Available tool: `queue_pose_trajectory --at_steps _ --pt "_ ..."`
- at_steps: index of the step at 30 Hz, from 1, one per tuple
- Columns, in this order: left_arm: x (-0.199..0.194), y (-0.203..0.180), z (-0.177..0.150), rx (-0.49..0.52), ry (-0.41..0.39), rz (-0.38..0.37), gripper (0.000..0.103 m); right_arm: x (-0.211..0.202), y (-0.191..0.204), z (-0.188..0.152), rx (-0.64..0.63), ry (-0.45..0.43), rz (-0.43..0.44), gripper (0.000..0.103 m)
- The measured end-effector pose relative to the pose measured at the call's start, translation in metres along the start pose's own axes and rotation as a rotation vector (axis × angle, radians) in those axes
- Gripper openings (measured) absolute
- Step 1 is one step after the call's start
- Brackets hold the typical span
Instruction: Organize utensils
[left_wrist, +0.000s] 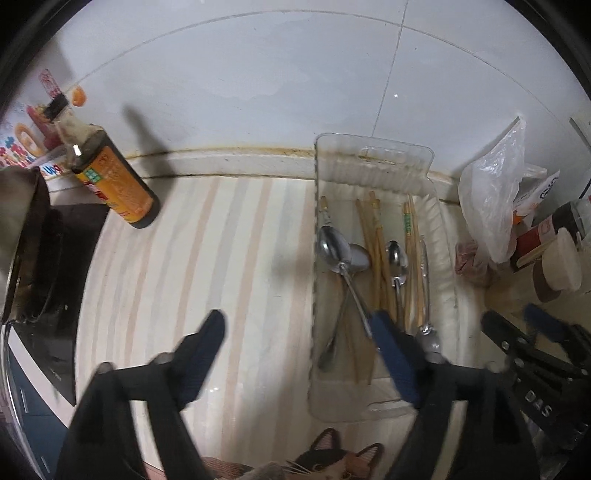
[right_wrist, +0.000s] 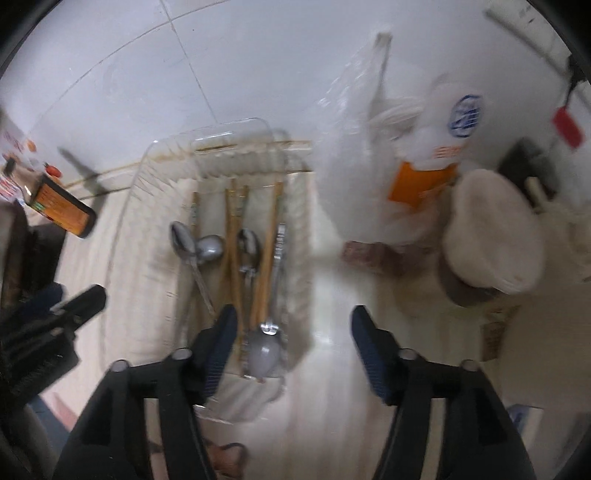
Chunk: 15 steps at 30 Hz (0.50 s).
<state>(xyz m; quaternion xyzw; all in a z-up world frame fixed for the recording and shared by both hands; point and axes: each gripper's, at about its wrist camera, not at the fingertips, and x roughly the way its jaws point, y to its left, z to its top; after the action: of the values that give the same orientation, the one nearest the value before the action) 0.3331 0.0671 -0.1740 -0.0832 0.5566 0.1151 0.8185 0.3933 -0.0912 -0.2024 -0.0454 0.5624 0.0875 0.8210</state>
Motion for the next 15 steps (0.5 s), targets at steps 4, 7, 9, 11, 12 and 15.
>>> queue_pose_trajectory --at_steps 4,7,9,11,12,15 --pt "-0.009 0.008 -0.015 -0.001 -0.035 0.025 0.103 -0.012 -0.006 -0.018 -0.009 -0.042 -0.067 0.095" --pt "-0.018 0.010 -0.023 0.012 -0.065 0.046 0.103 -0.021 -0.008 -0.030 0.003 -0.061 -0.087 0.102" --pt "-0.028 0.012 -0.030 0.014 -0.082 0.048 0.103 -0.031 -0.009 -0.039 0.004 -0.080 -0.102 0.103" --pt "-0.038 0.013 -0.037 0.013 -0.097 0.044 0.103 -0.040 -0.010 -0.047 0.008 -0.095 -0.109 0.103" --pt "-0.044 0.015 -0.041 0.014 -0.107 0.046 0.103 -0.046 -0.010 -0.050 0.010 -0.105 -0.112 0.103" --pt "-0.062 0.018 -0.051 0.015 -0.136 0.037 0.103 -0.070 -0.010 -0.065 0.014 -0.141 -0.116 0.103"
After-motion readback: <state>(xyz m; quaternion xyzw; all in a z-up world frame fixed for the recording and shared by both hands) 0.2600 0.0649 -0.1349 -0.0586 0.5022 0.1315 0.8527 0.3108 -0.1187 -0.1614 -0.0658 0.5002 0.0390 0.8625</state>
